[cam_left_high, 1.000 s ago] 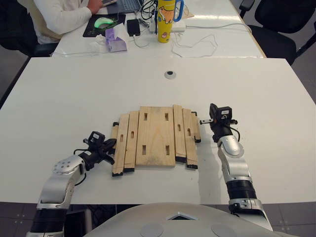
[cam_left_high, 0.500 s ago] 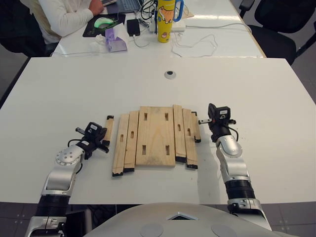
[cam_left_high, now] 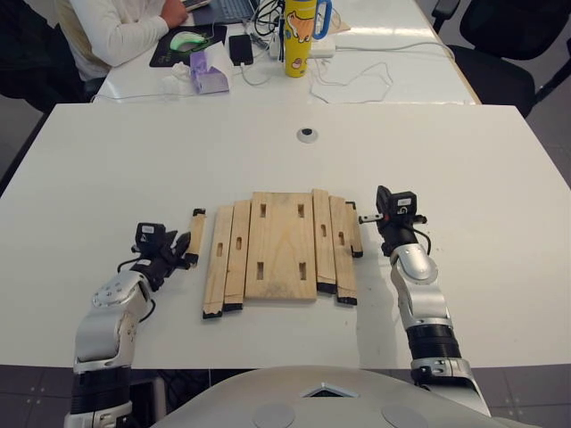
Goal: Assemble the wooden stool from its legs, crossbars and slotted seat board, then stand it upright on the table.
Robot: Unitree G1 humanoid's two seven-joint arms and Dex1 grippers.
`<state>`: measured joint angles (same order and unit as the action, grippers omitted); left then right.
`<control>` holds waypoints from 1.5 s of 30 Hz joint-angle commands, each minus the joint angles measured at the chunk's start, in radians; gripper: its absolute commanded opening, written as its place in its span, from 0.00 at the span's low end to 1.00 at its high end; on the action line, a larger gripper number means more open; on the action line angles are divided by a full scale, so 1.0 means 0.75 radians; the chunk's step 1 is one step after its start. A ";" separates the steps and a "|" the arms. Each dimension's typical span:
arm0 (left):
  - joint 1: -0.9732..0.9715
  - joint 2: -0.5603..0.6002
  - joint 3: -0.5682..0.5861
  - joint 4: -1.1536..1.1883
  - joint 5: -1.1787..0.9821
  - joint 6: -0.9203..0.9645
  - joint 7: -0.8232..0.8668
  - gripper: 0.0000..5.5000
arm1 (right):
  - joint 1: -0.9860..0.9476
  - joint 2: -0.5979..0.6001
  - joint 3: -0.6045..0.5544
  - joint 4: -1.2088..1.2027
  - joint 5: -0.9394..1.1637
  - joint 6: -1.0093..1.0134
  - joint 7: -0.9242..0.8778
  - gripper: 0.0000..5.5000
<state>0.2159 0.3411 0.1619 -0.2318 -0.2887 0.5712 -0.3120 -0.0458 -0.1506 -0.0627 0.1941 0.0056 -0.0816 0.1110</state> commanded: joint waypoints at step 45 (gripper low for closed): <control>-0.296 0.035 -0.241 -0.135 0.224 -0.411 -0.100 0.24 | -0.290 0.049 -0.069 -0.514 1.017 1.080 0.299 0.14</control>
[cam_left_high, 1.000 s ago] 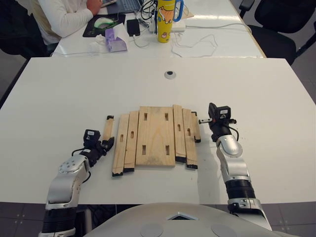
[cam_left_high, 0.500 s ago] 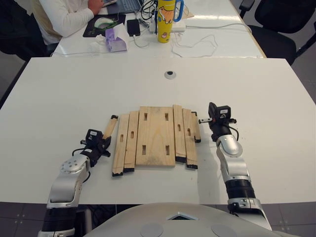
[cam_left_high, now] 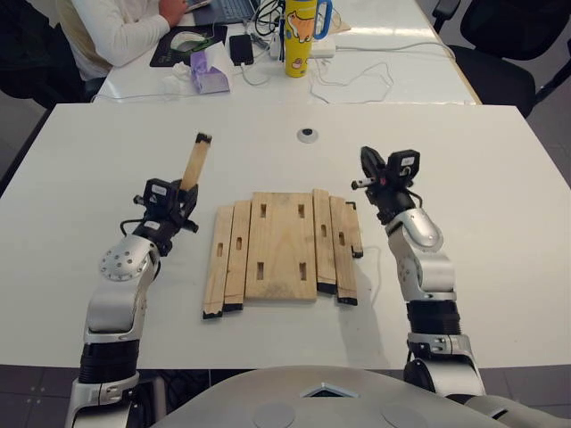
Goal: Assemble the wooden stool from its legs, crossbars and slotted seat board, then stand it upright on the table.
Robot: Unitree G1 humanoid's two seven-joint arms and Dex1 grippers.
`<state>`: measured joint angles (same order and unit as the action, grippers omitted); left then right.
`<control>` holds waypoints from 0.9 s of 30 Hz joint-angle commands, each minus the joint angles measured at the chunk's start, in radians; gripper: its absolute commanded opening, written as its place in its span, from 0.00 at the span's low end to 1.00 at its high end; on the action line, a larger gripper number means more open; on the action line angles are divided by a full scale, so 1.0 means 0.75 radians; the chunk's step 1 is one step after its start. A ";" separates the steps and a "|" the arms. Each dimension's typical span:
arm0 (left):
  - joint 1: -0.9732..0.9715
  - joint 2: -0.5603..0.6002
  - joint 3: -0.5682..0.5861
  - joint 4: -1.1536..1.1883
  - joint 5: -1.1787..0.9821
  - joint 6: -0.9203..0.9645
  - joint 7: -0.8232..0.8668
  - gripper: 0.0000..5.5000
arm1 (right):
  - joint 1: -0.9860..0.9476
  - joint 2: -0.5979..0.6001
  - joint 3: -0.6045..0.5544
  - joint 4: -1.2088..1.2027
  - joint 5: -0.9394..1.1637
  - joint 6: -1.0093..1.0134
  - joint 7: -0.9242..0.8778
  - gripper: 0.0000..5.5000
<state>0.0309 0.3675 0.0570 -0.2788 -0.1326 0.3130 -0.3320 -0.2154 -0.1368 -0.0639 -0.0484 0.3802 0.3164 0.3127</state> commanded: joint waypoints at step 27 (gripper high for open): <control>0.006 -0.041 -0.293 -0.155 -0.057 -0.126 -0.257 0.24 | -0.153 0.096 -0.208 -0.142 1.252 0.895 -0.384 0.57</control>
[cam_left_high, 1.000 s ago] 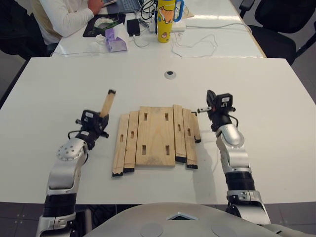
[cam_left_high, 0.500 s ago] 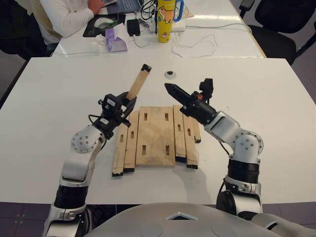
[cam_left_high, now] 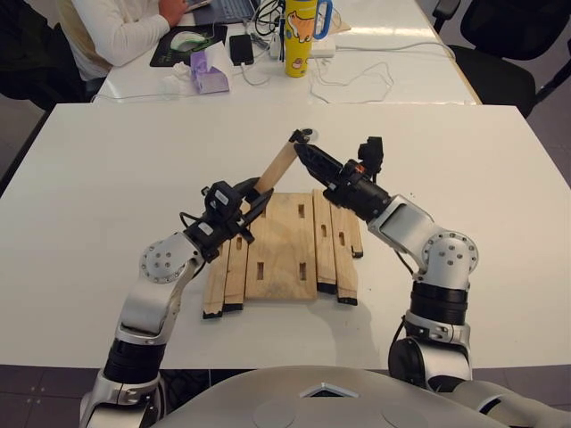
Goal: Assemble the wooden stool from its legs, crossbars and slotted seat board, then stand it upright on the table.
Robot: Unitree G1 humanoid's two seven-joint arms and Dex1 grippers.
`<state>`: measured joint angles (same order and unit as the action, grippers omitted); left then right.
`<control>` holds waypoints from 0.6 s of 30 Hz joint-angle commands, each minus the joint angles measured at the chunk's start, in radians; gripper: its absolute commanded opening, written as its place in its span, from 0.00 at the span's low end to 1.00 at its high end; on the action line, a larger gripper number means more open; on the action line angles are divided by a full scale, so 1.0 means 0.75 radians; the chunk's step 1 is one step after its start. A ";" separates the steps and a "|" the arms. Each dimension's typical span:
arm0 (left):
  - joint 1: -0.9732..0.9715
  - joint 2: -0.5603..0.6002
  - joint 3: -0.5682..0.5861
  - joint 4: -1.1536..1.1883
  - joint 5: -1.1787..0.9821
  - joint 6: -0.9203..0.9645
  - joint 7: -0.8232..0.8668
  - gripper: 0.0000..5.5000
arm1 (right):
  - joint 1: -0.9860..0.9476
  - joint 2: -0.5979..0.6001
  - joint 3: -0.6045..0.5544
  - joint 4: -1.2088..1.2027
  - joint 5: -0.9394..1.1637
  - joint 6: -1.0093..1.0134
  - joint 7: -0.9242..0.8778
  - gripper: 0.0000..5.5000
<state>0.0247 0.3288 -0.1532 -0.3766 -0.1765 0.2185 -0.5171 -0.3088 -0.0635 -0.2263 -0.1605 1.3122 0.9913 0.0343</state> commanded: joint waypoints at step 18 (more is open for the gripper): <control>0.083 0.010 -0.036 -0.040 0.045 -0.011 0.030 0.24 | -0.106 -0.014 0.021 0.109 0.024 0.036 0.034 0.08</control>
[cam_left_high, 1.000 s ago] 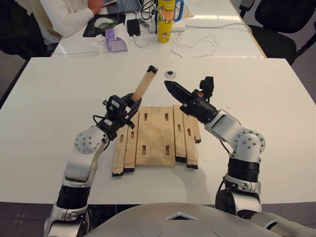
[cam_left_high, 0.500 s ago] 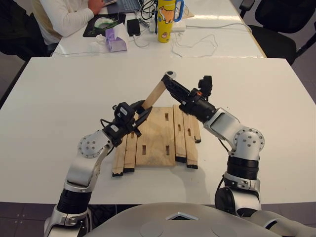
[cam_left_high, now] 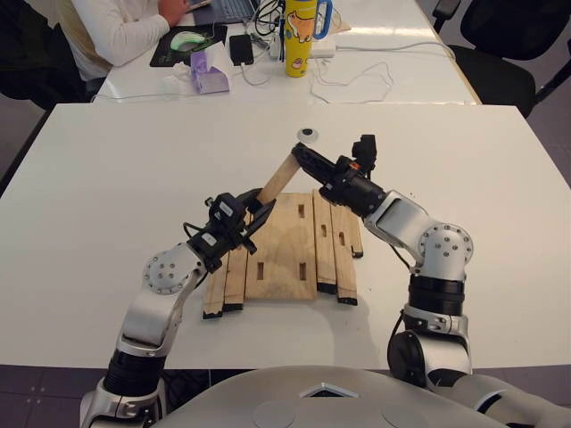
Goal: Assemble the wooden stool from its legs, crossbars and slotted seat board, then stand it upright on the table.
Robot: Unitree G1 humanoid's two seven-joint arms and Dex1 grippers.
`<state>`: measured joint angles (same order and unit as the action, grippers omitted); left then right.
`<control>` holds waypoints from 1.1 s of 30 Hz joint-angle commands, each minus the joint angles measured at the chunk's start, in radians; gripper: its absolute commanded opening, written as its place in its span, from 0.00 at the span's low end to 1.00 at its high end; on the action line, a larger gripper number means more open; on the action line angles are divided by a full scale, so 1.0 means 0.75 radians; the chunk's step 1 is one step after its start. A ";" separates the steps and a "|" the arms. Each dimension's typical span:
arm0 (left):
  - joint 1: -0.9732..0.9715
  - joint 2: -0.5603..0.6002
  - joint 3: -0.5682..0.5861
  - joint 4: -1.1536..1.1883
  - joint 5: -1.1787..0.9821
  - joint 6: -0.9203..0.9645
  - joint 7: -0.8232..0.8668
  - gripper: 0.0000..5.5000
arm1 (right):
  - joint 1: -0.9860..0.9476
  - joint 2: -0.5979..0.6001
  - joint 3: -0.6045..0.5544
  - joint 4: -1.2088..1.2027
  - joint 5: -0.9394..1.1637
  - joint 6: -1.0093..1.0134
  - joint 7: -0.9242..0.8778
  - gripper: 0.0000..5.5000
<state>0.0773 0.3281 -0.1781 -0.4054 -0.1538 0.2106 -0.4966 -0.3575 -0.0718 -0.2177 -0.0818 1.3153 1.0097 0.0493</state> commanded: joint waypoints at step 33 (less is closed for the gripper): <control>0.016 -0.139 0.341 0.175 -0.164 0.051 0.239 0.31 | 0.425 -0.184 -0.133 -0.428 -0.538 -0.441 0.060 0.08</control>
<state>0.0550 0.2499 0.0521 -0.3183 -0.2930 0.2629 -0.3626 -0.1264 -0.1928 -0.2972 -0.3159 0.9172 0.6770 0.1092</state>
